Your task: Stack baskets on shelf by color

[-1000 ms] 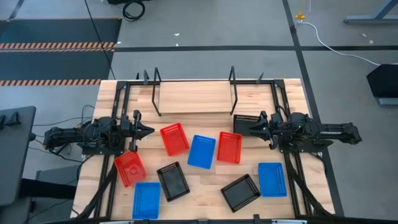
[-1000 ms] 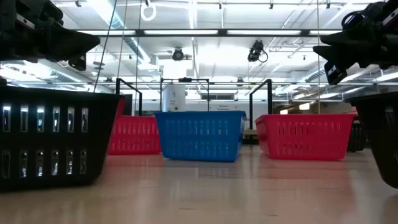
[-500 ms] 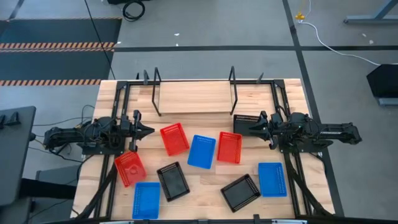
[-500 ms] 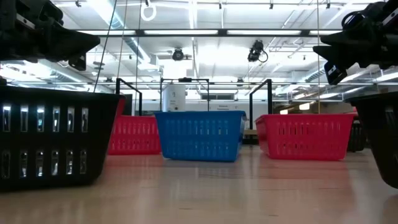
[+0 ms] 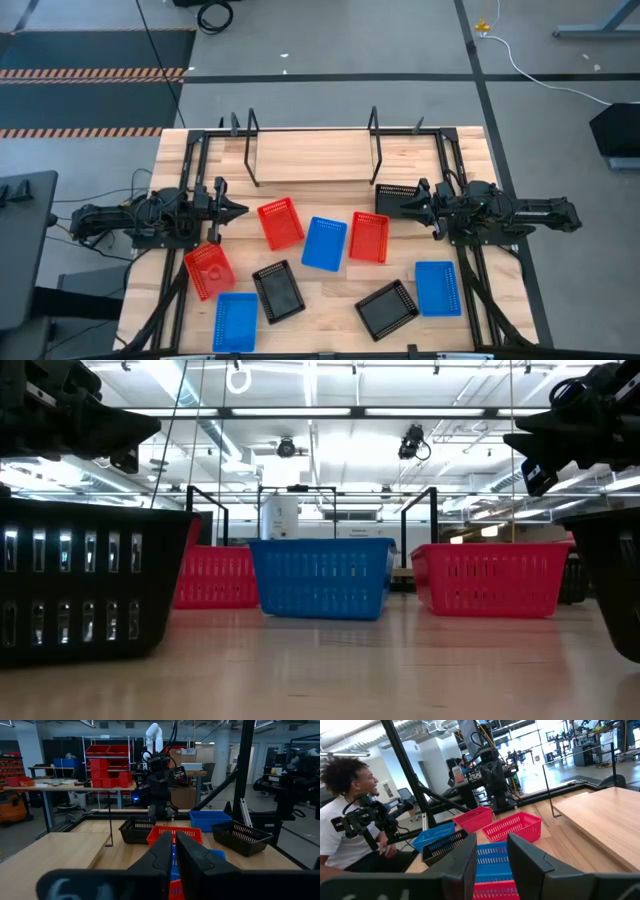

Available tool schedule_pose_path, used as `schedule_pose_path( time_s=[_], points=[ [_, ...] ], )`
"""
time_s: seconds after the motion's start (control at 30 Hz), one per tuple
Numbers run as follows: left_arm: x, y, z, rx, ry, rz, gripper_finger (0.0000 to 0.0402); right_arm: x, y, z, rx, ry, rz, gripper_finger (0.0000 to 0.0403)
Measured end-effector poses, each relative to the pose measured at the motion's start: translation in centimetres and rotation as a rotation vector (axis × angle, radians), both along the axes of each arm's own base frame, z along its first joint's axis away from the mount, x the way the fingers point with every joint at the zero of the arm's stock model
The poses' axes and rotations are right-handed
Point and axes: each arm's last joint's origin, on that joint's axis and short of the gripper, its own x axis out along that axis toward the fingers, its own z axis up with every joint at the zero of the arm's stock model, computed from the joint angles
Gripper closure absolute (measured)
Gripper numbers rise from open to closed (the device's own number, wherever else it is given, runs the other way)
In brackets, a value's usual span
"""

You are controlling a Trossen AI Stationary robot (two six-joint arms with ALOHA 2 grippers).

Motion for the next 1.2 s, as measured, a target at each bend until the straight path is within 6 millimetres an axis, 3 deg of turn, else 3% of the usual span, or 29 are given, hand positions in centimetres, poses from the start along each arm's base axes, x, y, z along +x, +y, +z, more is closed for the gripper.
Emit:
schedule_pose_path(
  time_s=[1.2],
  points=[
    [0.0,0.0,0.0,0.0,0.0,0.0,0.0376,0.0,0.0,0.0,0.0,0.0,0.0,0.0289]
  ],
)
